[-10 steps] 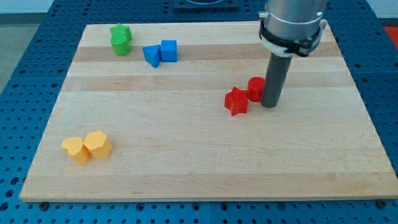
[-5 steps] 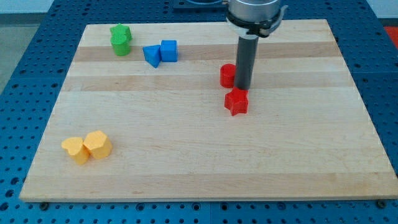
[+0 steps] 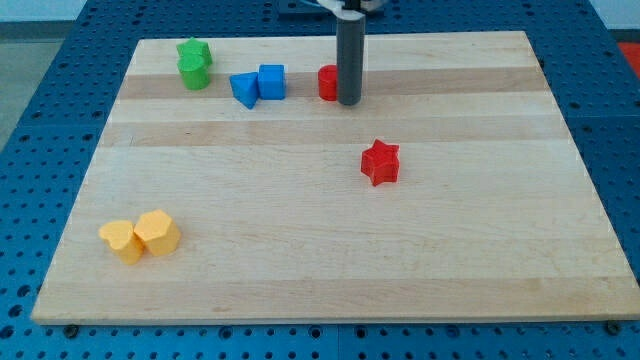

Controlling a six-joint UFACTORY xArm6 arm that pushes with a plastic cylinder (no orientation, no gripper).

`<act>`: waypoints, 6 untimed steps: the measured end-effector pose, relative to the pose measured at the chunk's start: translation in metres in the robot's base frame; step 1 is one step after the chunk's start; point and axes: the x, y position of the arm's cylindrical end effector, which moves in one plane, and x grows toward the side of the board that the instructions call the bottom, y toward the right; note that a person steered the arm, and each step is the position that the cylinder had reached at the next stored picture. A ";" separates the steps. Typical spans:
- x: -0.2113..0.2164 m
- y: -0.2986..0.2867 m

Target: Move the red circle to the top center of the board

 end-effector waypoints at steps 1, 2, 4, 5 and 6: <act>-0.020 -0.004; -0.023 -0.004; 0.001 -0.031; -0.005 -0.058; -0.013 -0.064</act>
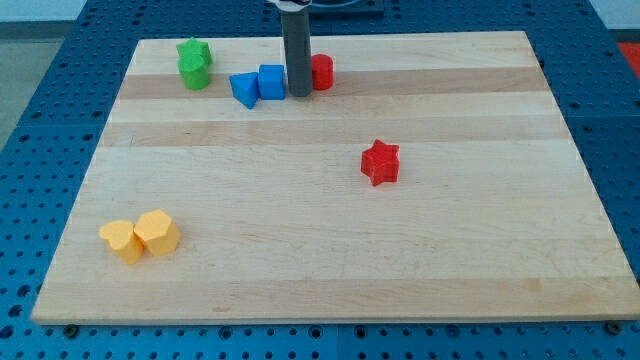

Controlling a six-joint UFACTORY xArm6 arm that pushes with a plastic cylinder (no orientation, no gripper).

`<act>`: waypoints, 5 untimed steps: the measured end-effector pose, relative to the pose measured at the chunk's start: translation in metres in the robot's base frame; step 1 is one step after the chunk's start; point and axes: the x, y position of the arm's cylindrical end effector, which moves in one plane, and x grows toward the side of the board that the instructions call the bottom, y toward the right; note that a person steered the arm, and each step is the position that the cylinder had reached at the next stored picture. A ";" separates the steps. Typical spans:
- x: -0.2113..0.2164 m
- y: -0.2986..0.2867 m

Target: Move the red circle to the top center of the board

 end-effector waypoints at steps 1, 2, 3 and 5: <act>-0.011 0.005; -0.019 0.010; -0.023 0.014; -0.043 0.034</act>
